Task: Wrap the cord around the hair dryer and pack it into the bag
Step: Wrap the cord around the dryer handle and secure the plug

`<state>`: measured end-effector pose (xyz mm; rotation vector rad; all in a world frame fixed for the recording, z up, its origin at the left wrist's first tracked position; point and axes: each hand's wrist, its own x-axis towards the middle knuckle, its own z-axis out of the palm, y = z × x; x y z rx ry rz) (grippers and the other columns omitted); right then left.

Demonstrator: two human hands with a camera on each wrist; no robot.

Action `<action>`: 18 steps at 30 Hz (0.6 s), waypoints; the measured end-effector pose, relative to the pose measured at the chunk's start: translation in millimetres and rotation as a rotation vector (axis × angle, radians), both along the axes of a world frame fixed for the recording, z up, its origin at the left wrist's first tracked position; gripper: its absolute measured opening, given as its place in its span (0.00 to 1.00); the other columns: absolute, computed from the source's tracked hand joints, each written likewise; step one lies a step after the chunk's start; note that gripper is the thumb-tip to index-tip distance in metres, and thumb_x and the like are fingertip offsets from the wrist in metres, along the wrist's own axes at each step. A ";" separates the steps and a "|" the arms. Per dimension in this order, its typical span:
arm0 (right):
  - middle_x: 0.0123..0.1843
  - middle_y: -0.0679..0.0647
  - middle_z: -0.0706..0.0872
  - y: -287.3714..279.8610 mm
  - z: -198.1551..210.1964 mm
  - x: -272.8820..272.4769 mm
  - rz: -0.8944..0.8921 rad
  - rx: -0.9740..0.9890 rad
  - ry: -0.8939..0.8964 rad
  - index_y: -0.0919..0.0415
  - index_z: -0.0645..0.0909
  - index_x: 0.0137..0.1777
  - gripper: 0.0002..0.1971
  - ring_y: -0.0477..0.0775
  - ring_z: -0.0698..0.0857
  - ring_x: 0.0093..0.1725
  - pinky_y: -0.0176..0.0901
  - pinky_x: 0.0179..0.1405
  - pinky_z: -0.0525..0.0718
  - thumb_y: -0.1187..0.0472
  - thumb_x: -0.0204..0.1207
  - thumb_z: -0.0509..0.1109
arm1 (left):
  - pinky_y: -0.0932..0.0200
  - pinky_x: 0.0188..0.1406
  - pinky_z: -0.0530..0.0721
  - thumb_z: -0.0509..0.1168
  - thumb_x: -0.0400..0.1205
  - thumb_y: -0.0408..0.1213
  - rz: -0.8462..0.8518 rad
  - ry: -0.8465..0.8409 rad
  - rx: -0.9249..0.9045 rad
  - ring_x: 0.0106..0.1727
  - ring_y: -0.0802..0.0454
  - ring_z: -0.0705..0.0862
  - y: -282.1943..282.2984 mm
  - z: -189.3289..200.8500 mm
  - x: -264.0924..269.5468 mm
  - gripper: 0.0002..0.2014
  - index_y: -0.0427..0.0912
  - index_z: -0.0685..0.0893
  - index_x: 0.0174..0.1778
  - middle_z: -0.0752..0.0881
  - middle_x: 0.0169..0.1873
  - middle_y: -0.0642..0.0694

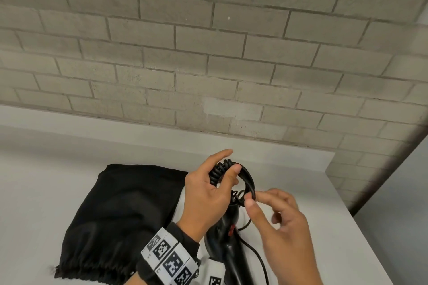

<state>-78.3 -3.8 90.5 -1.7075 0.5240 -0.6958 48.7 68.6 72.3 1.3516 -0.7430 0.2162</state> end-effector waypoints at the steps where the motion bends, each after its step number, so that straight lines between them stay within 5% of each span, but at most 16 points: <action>1: 0.49 0.39 0.80 4.6 -0.7 -0.8 -0.056 -0.080 -0.031 0.37 0.89 0.44 0.09 0.46 0.78 0.45 0.32 0.49 0.75 0.39 0.65 0.74 | 0.64 0.42 0.87 0.72 0.80 0.41 0.005 -0.020 0.002 0.35 0.54 0.91 -0.9 0.2 0.1 0.12 0.45 0.87 0.58 0.90 0.32 0.52; 6: 0.44 0.43 0.90 12.0 0.9 1.0 0.086 -0.018 -0.072 0.41 0.87 0.42 0.12 0.41 0.86 0.41 0.25 0.39 0.80 0.48 0.77 0.61 | 0.47 0.39 0.90 0.70 0.82 0.44 0.005 -0.085 -0.008 0.37 0.49 0.90 -2.8 -1.8 3.3 0.09 0.43 0.87 0.51 0.89 0.37 0.52; 9: 0.32 0.51 0.87 7.8 9.5 0.7 0.150 0.060 -0.066 0.51 0.84 0.37 0.15 0.55 0.83 0.35 0.37 0.40 0.80 0.49 0.79 0.60 | 0.52 0.39 0.89 0.70 0.81 0.44 0.015 -0.104 -0.003 0.37 0.51 0.89 -0.5 -2.5 6.9 0.09 0.43 0.88 0.50 0.89 0.37 0.54; 12: 0.19 0.53 0.62 -4.0 17.4 -5.5 0.266 0.576 -0.080 0.63 0.78 0.32 0.16 0.58 0.70 0.26 0.45 0.37 0.72 0.51 0.73 0.67 | 0.55 0.38 0.88 0.70 0.81 0.45 0.021 -0.130 0.006 0.36 0.52 0.88 -0.5 -2.3 6.1 0.09 0.44 0.88 0.49 0.89 0.36 0.53; 14: 0.16 0.52 0.62 -6.7 14.8 -10.7 0.405 0.775 -0.154 0.64 0.78 0.29 0.20 0.57 0.75 0.24 0.47 0.35 0.72 0.49 0.64 0.80 | 0.47 0.40 0.90 0.70 0.81 0.47 0.012 -0.090 -0.003 0.36 0.49 0.89 -1.9 -4.6 8.2 0.09 0.46 0.88 0.49 0.89 0.36 0.51; 16: 0.25 0.58 0.83 -8.0 -0.1 -10.2 0.445 0.721 -0.203 0.62 0.82 0.29 0.25 0.60 0.89 0.39 0.47 0.42 0.82 0.44 0.48 0.89 | 0.42 0.40 0.90 0.70 0.80 0.49 0.010 -0.045 -0.015 0.37 0.45 0.90 -1.4 -5.5 12.6 0.09 0.48 0.88 0.49 0.89 0.37 0.49; 18: 0.52 0.59 0.92 -3.7 -20.0 -10.5 0.432 0.461 -0.198 0.56 0.84 0.31 0.24 0.53 0.88 0.60 0.39 0.52 0.85 0.42 0.45 0.90 | 0.50 0.40 0.90 0.70 0.80 0.49 0.008 -0.062 0.001 0.37 0.49 0.89 -0.4 -4.1 15.0 0.09 0.49 0.88 0.48 0.89 0.38 0.51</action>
